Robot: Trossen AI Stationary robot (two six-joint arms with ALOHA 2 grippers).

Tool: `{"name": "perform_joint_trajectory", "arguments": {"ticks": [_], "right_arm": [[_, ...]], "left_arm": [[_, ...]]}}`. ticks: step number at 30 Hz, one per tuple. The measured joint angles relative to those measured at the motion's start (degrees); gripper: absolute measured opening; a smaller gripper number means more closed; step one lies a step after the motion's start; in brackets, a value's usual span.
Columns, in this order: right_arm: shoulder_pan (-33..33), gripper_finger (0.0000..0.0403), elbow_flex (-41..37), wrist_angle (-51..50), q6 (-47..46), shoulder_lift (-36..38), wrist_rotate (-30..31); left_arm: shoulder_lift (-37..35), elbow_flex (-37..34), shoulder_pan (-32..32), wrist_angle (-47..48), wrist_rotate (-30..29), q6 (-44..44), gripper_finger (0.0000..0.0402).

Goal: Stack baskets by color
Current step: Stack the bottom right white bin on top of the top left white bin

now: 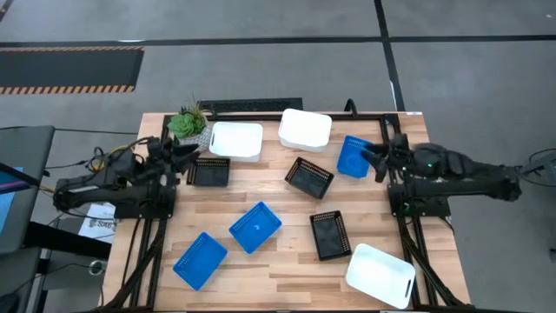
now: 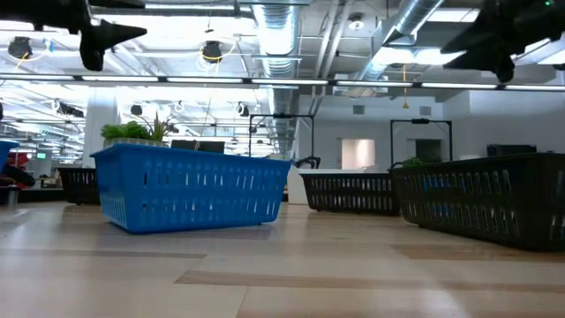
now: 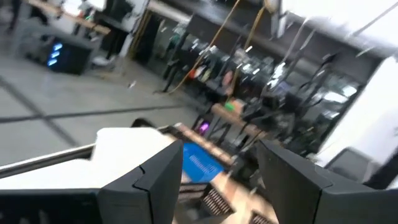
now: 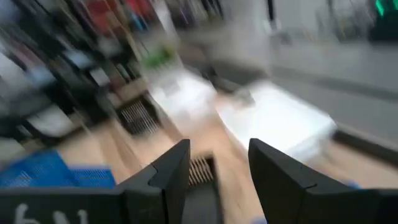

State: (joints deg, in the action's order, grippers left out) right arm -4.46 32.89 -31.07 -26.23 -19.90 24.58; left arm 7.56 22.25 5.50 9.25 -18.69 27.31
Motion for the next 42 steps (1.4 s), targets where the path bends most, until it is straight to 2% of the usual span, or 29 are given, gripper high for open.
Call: {"name": "perform_joint_trajectory", "arguments": {"ticks": [4, 8, 11, 13, 16, 22, 26, 34, 42], "right_arm": [[-0.15, 0.0189, 9.6, -15.55, -5.68, -10.66, -4.61], [0.72, 0.0189, 16.61, -25.68, -11.78, -19.14, -15.03], [2.84, 0.0189, 18.6, -28.66, -15.09, -23.11, -22.54], [5.04, 0.0189, 18.62, -28.64, -15.81, -25.3, -25.13], [8.46, 0.0189, 18.57, -28.63, -15.58, -28.51, -25.55], [13.96, 0.0189, 18.6, -28.51, -18.41, -31.87, -25.58], [16.22, 0.0188, 18.6, -28.52, -20.76, -32.95, -25.67], [17.49, 0.0181, 18.6, -28.5, -23.48, -32.92, -25.73], [17.46, 0.0175, 18.6, -28.81, -23.49, -32.91, -25.72]], "left_arm": [[7.62, 5.37, 0.0, 2.74, -2.52, -0.18, 0.0197], [14.73, 10.31, 0.0, 4.73, -2.79, -2.4, 0.0197], [18.77, 13.31, 0.0, 5.93, -1.4, -3.46, 0.0197], [21.12, 14.7, 0.01, 5.82, -1.18, -3.94, 0.0197], [24.17, 16.12, 0.42, 5.92, -0.43, -4.02, 0.0197], [29.84, 17.86, 1.98, 5.82, 8.44, -4.29, 0.0197], [33.65, 18.99, 2.87, 5.67, 10.88, -5.75, 0.0197], [42.27, 22.56, 4.54, 5.67, 17.38, -8.87, 0.0197], [54.14, 31.75, 6.14, 5.71, 22.76, -12.36, 0.0197]]}}
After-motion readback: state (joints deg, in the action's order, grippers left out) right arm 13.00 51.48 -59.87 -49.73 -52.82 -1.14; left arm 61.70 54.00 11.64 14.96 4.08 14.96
